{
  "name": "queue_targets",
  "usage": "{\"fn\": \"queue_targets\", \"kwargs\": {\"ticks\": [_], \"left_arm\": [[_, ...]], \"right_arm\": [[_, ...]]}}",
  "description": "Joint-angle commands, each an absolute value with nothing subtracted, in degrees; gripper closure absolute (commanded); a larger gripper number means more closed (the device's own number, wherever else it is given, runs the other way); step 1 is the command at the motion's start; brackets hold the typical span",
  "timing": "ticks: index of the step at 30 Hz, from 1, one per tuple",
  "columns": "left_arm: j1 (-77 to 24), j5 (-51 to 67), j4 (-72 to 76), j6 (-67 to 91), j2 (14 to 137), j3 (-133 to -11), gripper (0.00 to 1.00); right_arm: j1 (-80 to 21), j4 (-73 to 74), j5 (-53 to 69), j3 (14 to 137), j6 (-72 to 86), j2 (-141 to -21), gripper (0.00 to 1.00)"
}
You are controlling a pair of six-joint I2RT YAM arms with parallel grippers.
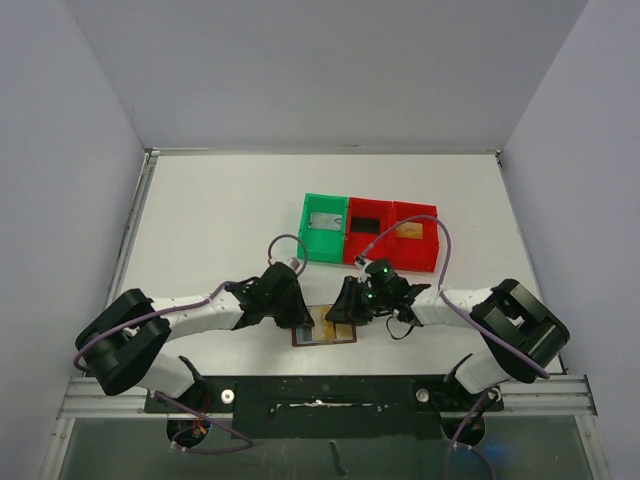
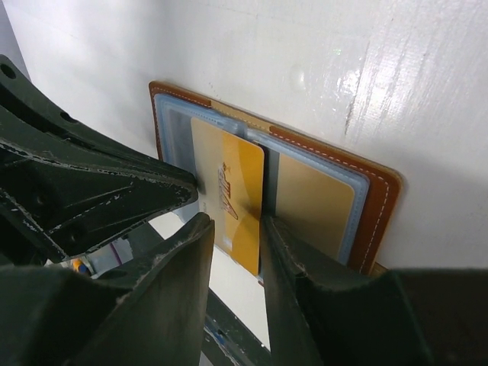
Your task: Take the credit cards out of the card holder
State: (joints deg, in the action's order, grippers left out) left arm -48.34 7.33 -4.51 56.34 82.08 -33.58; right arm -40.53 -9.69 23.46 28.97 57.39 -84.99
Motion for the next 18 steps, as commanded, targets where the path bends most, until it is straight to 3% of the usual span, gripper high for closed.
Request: {"fn": "queue_targets", "kwargs": {"ticks": [1, 13, 18], "left_arm": [[-48.4, 4.1, -8.8, 54.4, 82.9, -32.4, 1.00], [-48.4, 5.5, -3.9, 56.6, 81.0, -28.6, 1.00], [-48.4, 5.1, -3.4, 56.9, 79.1, -27.8, 1.00]], "right_arm": [[-40.5, -13.7, 25.3, 27.4, 58.2, -86.3, 0.67], [-40.4, -30.2, 31.2, 24.4, 64.1, -87.6, 0.85], [-40.4, -26.3, 28.9, 24.5, 63.0, -85.7, 0.90]]}}
